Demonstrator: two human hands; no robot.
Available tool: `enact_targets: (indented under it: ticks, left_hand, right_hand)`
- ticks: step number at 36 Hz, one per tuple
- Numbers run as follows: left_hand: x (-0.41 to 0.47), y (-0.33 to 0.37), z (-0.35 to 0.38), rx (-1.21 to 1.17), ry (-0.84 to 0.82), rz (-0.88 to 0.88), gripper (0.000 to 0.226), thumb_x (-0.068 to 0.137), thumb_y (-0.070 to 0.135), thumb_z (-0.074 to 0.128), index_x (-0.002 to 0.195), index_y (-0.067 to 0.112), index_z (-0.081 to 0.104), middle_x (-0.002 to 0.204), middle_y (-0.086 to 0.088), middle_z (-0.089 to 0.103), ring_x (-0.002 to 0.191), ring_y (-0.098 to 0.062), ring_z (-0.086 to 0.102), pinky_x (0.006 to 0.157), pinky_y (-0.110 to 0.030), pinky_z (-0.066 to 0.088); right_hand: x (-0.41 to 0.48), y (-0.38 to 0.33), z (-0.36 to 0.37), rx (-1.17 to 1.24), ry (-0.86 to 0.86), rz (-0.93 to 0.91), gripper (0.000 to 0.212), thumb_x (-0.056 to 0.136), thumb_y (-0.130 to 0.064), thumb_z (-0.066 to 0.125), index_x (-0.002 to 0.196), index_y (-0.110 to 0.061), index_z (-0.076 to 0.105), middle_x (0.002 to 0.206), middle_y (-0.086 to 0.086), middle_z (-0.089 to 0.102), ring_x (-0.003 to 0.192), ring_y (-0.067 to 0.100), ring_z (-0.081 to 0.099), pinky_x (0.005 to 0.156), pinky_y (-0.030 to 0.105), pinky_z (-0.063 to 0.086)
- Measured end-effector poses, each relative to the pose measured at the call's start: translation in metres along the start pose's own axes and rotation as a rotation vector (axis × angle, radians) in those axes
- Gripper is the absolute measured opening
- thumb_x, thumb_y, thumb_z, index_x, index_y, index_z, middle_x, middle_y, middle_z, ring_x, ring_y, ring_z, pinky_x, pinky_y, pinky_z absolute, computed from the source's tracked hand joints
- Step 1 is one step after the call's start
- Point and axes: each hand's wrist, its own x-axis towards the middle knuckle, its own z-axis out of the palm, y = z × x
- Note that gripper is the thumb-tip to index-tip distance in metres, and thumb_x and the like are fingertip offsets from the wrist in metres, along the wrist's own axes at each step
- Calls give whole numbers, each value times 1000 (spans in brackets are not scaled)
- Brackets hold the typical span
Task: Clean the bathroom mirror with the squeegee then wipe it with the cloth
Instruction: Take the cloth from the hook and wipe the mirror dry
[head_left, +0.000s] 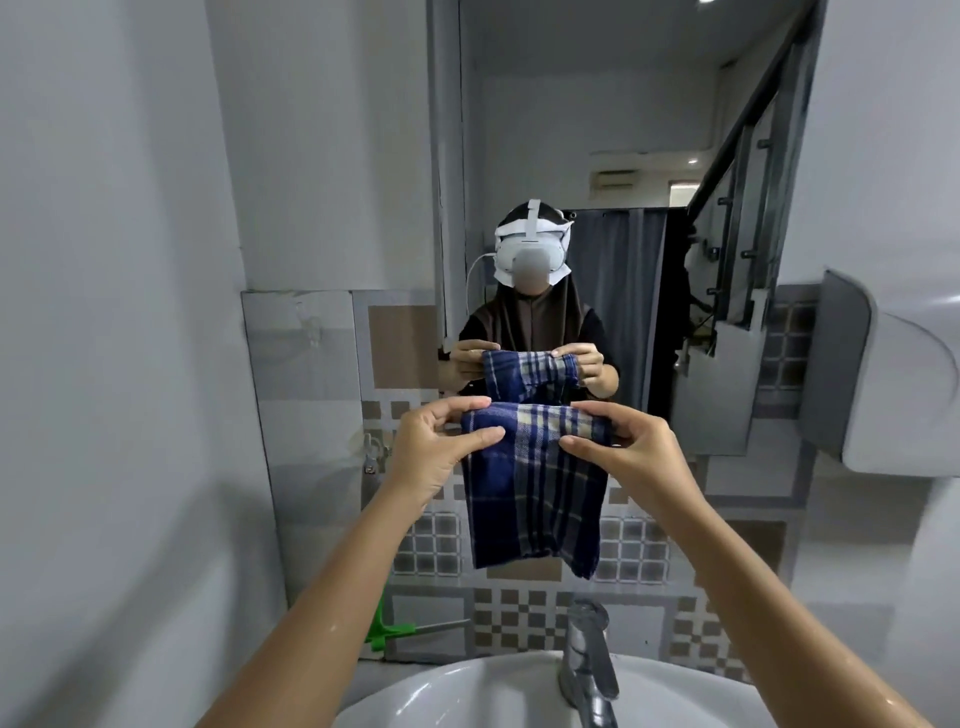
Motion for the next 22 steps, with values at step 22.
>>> enact_targets:
  ticks: [22]
  left_hand:
    - [106, 48, 11, 53, -70, 356, 30, 88, 7, 59, 115, 21, 61, 118, 12, 61, 107, 1, 58, 96, -28, 48]
  right_hand:
    - [108, -50, -30, 49, 231, -178, 22, 69, -24, 80, 89, -28, 73, 78, 6, 72, 72, 18, 65, 72, 31, 55]
